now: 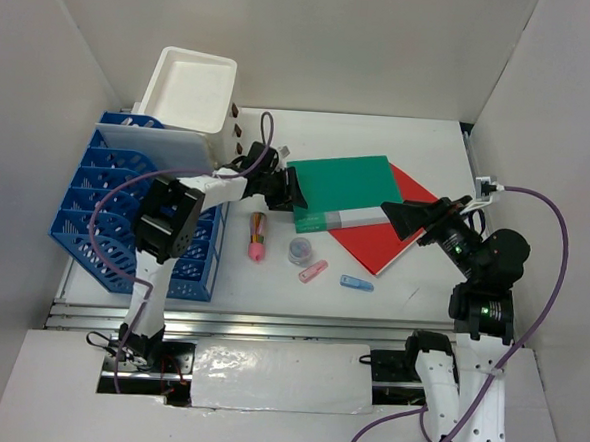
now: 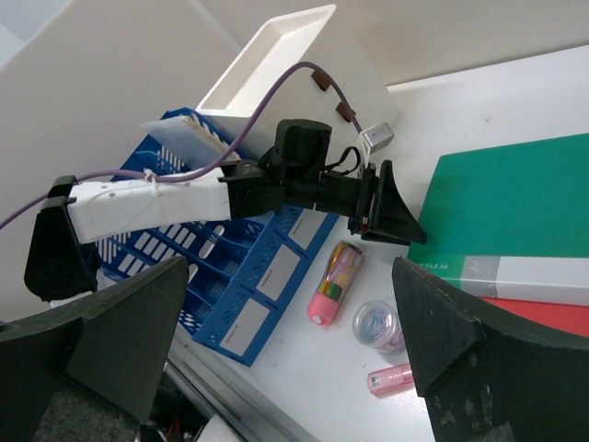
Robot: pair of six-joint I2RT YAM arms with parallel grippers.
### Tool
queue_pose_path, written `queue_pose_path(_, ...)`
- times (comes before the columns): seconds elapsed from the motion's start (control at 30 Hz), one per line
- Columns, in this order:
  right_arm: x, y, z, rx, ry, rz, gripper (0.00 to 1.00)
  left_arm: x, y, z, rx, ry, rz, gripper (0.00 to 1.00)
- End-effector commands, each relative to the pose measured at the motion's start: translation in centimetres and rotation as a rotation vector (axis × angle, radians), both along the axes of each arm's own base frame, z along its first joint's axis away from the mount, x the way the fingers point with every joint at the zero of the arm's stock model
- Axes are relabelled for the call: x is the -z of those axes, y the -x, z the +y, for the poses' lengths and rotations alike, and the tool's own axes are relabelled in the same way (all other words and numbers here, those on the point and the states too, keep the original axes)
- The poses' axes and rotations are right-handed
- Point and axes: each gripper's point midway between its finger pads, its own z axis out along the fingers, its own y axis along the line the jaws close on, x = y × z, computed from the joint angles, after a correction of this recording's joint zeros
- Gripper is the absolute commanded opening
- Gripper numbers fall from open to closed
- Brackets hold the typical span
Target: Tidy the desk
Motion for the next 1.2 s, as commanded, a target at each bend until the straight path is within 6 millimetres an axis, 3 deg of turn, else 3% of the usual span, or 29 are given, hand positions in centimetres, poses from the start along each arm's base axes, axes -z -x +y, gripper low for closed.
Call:
queue_pose_path(0.0, -0.6, -0.4, -0.1, 0.006, 0.0, -0.038, 1.0, 0.1, -0.2, -1.2, 0.007, 0.075, -0.001, 0.61)
queue_pose_path(0.3, 0.0, -0.8, -0.1, 0.005, -0.007, -0.03, 1.0, 1.4, -0.5, -2.1, -0.018, 0.149, 0.019, 0.62)
queue_pose_path(0.4, 0.1, -0.9, -0.1, 0.007, -0.008, -0.03, 1.0, 1.2, -0.6, -2.1, -0.025, 0.163, 0.011, 0.45)
queue_pose_path(0.53, 0.2, -1.0, -0.2, 0.011, -0.011, -0.03, 1.0, 0.9, -1.1, -2.0, -0.046, 0.17, -0.001, 0.06)
queue_pose_path(0.67, 0.3, -1.1, -0.3, 0.021, -0.01, -0.027, 1.0, -0.3, -1.6, -2.0, -0.07, 0.185, -0.022, 0.0)
queue_pose_path(0.8, 0.6, -1.5, -0.4, 0.026, -0.017, -0.025, 1.0, -3.6, -2.2, -2.5, -0.06, 0.238, -0.083, 0.0)
queue_pose_path(0.93, 2.2, -2.4, -0.6, 0.031, -0.021, 0.008, 1.0, -9.2, -2.5, -3.3, -0.026, 0.295, -0.164, 0.0)
queue_pose_path(1.0, 2.7, -3.3, -1.4, 0.094, -0.057, 0.041, 1.0, -11.8, -2.6, -3.7, -0.012, 0.306, -0.184, 0.0)
queue_pose_path(1.03, 3.5, -3.8, -1.9, 0.13, -0.074, 0.071, 1.0, -14.2, -2.7, -4.0, -0.002, 0.325, -0.221, 0.0)
queue_pose_path(1.17, 6.2, -5.4, -3.9, 0.263, -0.142, 0.203, 1.0, -18.5, -2.3, -4.0, -0.004, 0.357, -0.25, 0.0)
